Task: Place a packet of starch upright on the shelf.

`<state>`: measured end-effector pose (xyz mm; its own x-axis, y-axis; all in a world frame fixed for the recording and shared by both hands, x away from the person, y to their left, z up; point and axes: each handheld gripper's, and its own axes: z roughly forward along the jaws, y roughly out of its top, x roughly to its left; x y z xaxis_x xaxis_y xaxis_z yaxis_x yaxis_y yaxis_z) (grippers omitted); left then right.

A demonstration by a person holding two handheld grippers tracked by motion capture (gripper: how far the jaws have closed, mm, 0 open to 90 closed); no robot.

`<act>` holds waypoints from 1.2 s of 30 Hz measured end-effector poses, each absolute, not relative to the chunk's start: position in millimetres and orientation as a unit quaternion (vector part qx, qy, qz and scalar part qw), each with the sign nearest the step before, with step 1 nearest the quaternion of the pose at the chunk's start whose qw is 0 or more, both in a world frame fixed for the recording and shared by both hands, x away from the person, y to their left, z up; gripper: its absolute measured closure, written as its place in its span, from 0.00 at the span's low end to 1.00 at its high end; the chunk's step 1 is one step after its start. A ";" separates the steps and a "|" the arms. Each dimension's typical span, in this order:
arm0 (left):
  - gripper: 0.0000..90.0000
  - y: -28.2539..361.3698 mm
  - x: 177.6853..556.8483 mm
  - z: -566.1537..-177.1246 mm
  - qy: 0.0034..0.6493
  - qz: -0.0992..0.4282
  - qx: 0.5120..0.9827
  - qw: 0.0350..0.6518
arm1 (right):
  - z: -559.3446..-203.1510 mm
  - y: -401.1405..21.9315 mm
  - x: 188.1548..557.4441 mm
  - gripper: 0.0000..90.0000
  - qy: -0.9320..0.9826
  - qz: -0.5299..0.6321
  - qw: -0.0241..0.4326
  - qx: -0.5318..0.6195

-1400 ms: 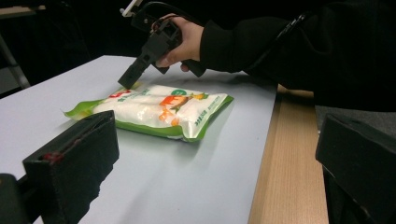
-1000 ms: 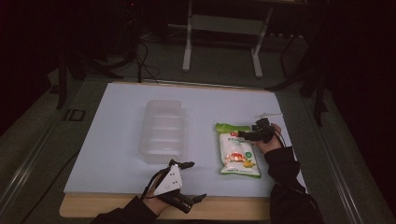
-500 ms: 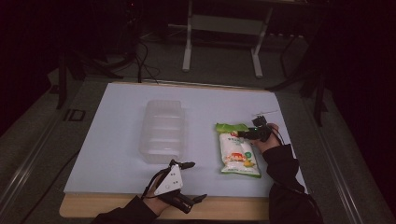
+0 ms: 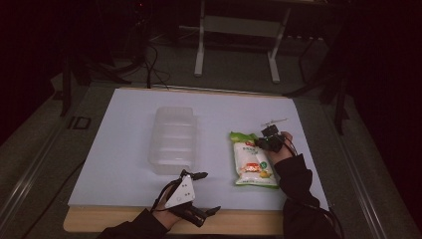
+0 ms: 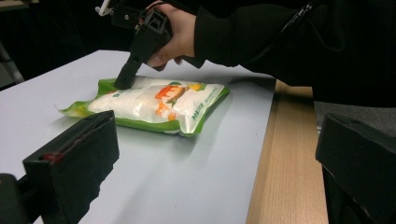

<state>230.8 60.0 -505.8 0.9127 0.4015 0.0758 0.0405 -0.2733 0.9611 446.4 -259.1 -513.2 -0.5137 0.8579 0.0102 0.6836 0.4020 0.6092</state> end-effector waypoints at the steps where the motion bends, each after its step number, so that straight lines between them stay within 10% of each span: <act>1: 0.00 60.3 231.0 -505.6 0.141 0.155 0.782 0.586 | -512.7 -258.2 446.8 0.89 0.825 0.279 0.155 0.467; 36: 0.00 56.4 234.7 -489.0 0.192 0.142 0.775 0.585 | -432.8 -263.5 386.5 0.91 0.803 0.411 0.173 0.394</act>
<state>234.7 56.4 -489.0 0.8862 0.4633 -0.0049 0.1315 -0.2414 0.9615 386.5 -263.5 -432.8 -0.6291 0.7759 0.0465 0.4913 0.3506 0.7974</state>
